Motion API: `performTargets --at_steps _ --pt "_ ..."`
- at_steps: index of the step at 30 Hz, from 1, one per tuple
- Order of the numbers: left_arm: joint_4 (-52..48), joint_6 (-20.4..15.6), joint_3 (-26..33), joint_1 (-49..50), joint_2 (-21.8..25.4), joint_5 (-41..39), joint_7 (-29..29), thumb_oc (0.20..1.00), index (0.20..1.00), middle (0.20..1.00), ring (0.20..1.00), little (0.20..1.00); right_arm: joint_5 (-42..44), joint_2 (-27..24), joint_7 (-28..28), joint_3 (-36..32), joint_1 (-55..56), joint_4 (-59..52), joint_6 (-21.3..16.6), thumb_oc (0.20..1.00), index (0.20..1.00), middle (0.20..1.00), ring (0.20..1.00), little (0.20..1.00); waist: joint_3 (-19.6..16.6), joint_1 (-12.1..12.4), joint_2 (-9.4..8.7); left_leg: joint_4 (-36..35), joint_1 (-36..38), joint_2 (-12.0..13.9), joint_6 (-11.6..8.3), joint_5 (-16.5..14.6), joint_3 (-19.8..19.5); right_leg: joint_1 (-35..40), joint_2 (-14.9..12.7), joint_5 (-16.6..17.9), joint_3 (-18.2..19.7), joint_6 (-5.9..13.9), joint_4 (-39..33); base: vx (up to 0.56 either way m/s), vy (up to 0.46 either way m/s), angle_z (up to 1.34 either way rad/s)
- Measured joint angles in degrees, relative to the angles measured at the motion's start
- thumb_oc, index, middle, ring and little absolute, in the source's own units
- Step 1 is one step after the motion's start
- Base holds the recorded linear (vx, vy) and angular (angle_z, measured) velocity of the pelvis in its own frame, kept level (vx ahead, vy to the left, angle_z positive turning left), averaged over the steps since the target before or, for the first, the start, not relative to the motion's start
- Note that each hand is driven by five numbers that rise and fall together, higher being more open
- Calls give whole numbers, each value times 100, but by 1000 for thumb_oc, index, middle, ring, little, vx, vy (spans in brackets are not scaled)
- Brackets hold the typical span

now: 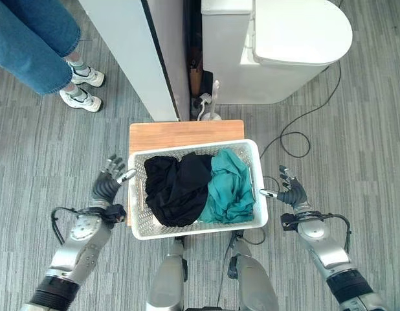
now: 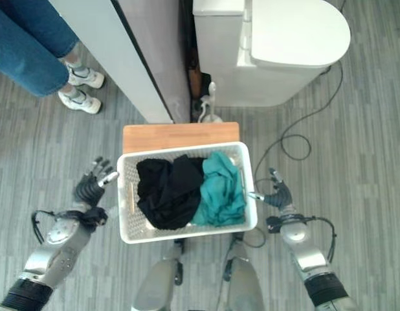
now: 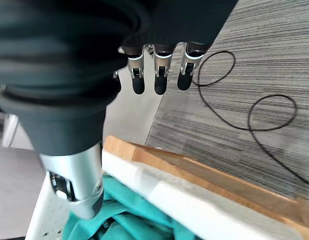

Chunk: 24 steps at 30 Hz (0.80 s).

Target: Grab the laundry basket,head to the washer,open it,put in the laundry and shut it.

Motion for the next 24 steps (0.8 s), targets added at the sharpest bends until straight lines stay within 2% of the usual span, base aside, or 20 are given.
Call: performTargets --at_steps 2,4,8,12,17,24 --pt "11 -27 339 11 71 145 6 1000 1000 1000 1000 1000 1 9 37 -80 51 1 0 1000 1000 1000 1000 1000 9 11 24 2 -9 -6 -1 0 -8 1 -11 -7 -1 5 0 0 0 0" --pt "66 15 398 82 310 380 -35 1000 1000 1000 1000 1000 1 64 115 -90 89 -13 -3 1000 1000 1000 1000 1000 11 16 27 5 -8 -7 -1 0 -5 1 -14 -48 2 30 0 0 0 0" --pt "206 56 430 201 276 840 -136 1000 1000 1000 1000 1000 -28 80 218 -160 126 -17 -3 1000 1000 1000 1000 1000 12 15 57 4 -19 -12 -1 -1 2 -18 -17 -48 10 30 0 0 0 0" --pt "405 274 345 279 -101 1591 -480 1000 1000 1000 1000 1000 -34 106 249 -263 129 -20 -2 1000 1000 1000 1000 1000 12 0 58 3 -18 -12 -1 -2 12 -28 -13 -45 25 25 0 0 0 0" --pt "1070 426 274 -76 -754 2103 -507 1000 1000 1000 1000 1000 -35 158 340 -281 66 -33 -2 1000 1000 1000 1000 1000 4 -8 65 2 -27 -10 2 -4 22 -48 -10 -25 39 5 0 -5 0 -1" --pt "1906 516 -115 -388 -1185 2188 -488 1000 1000 1000 1000 1000 -36 189 337 -247 -25 -43 -5 1000 1000 1000 1000 1000 -3 -87 35 9 -102 5 3 -3 106 -166 42 50 112 -63 1 -17 -2 -7"
